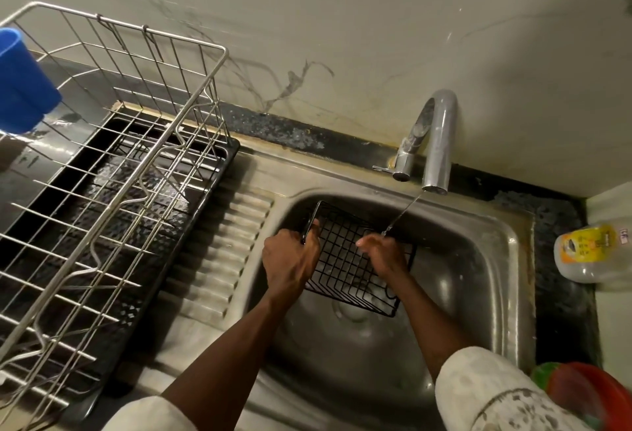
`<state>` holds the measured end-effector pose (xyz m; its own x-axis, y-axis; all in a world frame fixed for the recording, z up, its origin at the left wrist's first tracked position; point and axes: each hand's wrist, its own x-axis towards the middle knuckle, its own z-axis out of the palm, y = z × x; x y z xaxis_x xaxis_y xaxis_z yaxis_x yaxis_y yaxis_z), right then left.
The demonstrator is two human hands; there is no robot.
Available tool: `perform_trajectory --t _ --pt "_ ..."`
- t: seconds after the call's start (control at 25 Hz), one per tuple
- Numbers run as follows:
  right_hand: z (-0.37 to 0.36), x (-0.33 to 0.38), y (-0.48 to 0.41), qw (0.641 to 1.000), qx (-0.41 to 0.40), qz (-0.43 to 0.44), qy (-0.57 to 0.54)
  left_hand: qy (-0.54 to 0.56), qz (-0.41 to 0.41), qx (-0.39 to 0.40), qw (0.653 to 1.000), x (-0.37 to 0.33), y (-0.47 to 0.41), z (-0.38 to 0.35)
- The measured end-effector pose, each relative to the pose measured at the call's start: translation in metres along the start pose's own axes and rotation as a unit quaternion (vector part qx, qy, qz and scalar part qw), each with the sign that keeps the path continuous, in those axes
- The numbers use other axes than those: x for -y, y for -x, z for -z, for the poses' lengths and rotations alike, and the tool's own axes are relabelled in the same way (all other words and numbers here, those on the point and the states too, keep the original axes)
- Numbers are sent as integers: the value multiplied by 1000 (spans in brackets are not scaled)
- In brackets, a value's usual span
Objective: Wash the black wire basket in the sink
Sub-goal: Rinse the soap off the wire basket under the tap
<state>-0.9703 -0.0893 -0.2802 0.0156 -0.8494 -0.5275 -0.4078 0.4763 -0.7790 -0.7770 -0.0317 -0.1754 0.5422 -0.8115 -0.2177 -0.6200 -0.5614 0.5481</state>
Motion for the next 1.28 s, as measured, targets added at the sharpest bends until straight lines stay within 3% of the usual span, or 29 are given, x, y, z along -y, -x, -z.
perform_trajectory --t 0.08,0.2,0.4,0.56,0.6,0.76,0.8,0.92,0.96,1.0,1.12,1.2,1.28 --pt "-10 -3 -15 987 -32 -79 -137 -5 -9 -1 1000 -2 -1 -1" --pt "-18 -5 0 973 -66 -130 -177 -11 -19 -3 1000 -1 -1 -1" --pt "0 2 -6 968 82 -210 -108 -4 -23 -2 1000 2 -1 -4" --pt "-17 3 -4 954 -73 -196 -213 12 -47 14 999 1 -3 -4" --pt "-23 -5 6 955 -81 -196 -210 6 -48 11 999 0 -4 -4" --pt "-13 -13 22 975 81 -190 -85 10 -49 22 998 1 -6 -5" --pt "-8 -9 15 974 78 -185 -106 10 -53 26 998 1 -6 -4" --pt "-6 9 -2 957 -58 -151 -241 15 -57 27 998 -3 -4 -1" --pt "-11 12 0 950 -61 -152 -265 11 -54 25 998 -3 -4 -1" --pt "-16 9 6 951 -31 -161 -263 4 -52 24 998 -3 -3 -1" --pt "-19 -5 32 971 137 -166 -101 6 -43 28 999 -4 -4 -1" --pt "-13 -7 22 972 84 -161 -151 1 -50 22 998 -5 -4 -2" --pt "-6 -2 7 937 13 -148 -317 3 -46 27 999 -4 -4 -2"
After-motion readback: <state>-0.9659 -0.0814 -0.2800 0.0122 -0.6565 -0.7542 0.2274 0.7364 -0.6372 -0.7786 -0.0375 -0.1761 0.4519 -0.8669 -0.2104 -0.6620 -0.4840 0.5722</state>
